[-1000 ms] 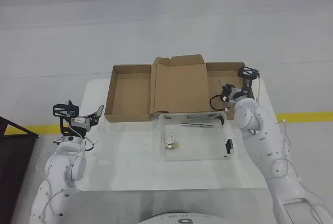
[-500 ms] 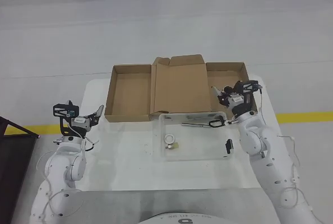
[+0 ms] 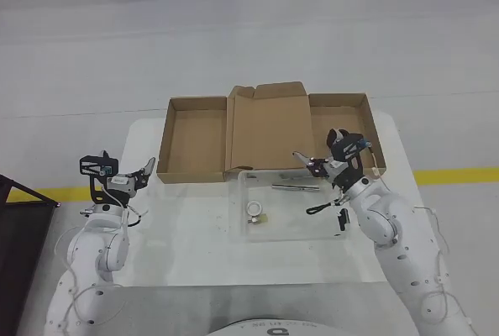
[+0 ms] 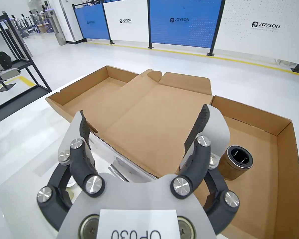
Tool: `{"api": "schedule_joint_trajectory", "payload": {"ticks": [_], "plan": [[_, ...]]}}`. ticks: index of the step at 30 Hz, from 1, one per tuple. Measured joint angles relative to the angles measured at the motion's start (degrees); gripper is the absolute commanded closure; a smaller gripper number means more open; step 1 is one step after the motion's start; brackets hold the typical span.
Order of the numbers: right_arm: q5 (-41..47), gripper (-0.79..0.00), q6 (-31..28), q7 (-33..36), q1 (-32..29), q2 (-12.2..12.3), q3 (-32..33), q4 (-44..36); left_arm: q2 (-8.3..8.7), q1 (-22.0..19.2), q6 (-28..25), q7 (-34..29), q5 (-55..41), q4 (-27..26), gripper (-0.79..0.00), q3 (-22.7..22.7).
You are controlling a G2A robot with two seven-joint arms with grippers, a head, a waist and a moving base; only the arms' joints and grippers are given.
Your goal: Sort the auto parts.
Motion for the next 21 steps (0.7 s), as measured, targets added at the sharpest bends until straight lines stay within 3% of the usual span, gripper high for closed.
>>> {"api": "schedule_joint_trajectory", "payload": {"ticks": [3,8,11,13,20,21], "plan": [[-0.6,-0.785,-3.6,1.5,0.9,0.3,-0.4,0.2,0.00,0.0,0.0,0.0,0.0,0.0,-0.785,0.0],[-6.3,-0.785,-15.7,0.2,0.6,1.2,-1.1,-0.8,0.00,0.0,0.0,0.0,0.0,0.0,-0.785,0.0],[-9.2,-0.723,-22.3,0.4,0.9,1.8,-0.5,-1.2,0.00,0.0,0.0,0.0,0.0,0.0,-0.785,0.0],[-12.7,-0.785,-24.9,1.2,1.1,2.3,-0.2,-1.6,0.00,0.0,0.0,0.0,0.0,0.0,-0.785,0.0],[-26.3,-0.785,-17.7,2.4,-0.3,2.5,-3.0,-3.9,0.00,0.0,0.0,0.0,0.0,0.0,-0.785,0.0],[-27.5,-0.714,-17.7,2.4,-0.2,2.6,-3.2,-4.0,0.00,0.0,0.0,0.0,0.0,0.0,-0.785,0.0]]}}
